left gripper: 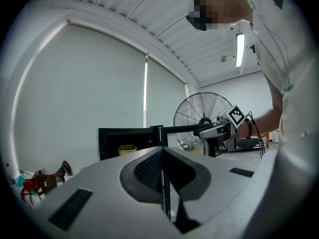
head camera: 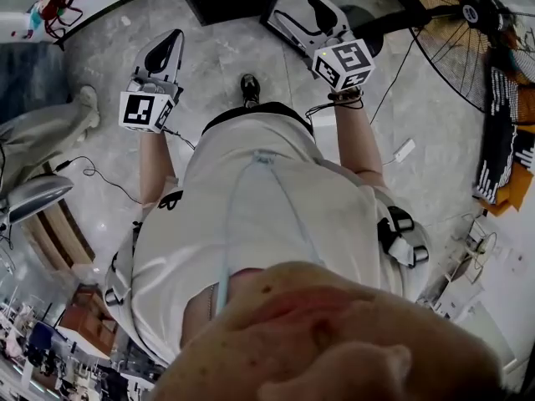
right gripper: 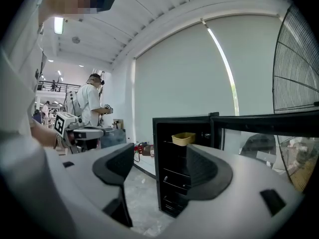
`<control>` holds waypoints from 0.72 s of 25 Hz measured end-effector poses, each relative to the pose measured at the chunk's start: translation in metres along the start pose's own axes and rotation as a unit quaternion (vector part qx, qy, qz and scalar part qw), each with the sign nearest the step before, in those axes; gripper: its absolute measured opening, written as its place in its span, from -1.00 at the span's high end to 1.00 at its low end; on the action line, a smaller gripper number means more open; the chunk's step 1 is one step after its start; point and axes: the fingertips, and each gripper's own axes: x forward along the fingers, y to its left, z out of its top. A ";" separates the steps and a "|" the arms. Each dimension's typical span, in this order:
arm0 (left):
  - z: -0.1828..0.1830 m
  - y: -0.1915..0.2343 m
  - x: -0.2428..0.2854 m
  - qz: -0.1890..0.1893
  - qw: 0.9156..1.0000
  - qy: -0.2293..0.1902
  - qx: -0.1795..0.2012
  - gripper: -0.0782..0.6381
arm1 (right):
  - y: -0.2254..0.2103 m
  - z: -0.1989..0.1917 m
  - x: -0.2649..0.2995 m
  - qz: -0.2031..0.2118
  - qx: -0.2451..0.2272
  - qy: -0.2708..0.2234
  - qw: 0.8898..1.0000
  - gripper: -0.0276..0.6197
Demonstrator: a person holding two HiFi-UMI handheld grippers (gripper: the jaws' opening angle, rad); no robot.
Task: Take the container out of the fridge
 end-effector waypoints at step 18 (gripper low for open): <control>-0.008 0.049 0.067 0.004 1.000 0.016 0.002 0.76 | -0.058 0.005 0.071 0.019 0.011 0.009 1.000 -0.06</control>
